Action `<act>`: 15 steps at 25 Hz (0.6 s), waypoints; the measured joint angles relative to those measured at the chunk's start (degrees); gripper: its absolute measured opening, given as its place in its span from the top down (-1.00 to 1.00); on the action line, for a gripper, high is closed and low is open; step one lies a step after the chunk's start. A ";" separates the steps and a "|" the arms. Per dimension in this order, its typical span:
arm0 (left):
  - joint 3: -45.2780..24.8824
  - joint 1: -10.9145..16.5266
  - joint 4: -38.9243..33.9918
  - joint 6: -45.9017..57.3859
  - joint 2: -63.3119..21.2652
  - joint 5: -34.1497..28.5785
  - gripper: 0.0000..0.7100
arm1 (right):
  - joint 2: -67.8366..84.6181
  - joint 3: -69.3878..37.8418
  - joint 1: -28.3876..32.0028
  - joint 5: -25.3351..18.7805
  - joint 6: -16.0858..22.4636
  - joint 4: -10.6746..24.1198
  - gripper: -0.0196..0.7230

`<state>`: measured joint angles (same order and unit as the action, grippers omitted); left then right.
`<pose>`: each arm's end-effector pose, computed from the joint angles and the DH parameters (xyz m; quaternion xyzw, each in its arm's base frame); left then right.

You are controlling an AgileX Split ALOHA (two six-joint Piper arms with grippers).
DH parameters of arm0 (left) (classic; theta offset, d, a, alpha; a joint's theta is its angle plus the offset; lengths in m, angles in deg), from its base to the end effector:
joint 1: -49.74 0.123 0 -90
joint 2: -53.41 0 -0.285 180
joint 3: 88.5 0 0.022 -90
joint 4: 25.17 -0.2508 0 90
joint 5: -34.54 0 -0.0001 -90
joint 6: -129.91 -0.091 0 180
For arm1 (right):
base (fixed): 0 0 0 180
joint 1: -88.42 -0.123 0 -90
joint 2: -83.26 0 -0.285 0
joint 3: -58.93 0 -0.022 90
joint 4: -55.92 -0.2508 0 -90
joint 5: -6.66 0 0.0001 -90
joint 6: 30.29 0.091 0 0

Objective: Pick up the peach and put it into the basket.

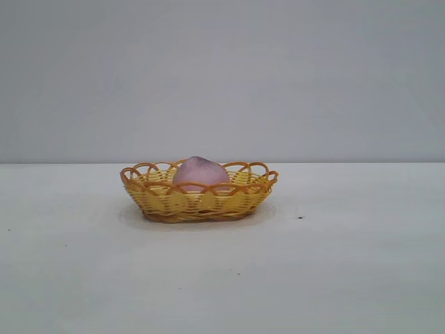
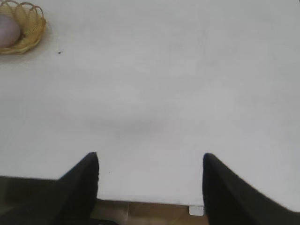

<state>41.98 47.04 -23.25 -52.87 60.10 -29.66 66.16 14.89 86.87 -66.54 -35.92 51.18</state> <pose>-0.0086 -0.0023 0.2679 0.0426 0.8666 -0.0164 0.4968 0.0013 0.0072 0.2837 -0.0620 0.9188 0.0273 0.3889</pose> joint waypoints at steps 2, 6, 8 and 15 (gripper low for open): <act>0.00 0.00 0.00 0.00 0.00 0.00 -0.34 | 2.43 -1.77 0.00 -0.18 0.00 0.00 -0.16; 0.00 0.00 0.00 0.00 0.00 0.00 -0.34 | 5.64 -2.26 0.00 -0.31 0.00 0.95 -0.16; 0.00 0.00 0.00 0.00 0.00 0.00 -0.34 | 6.02 -2.26 0.00 -0.31 0.00 2.06 -0.16; 0.00 0.00 0.00 0.00 0.00 0.00 -0.34 | 6.24 -3.44 0.00 4.44 0.00 2.92 -0.16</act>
<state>41.98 47.04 -23.25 -52.87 60.10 -29.66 72.40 11.45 86.87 -62.10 -35.92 54.10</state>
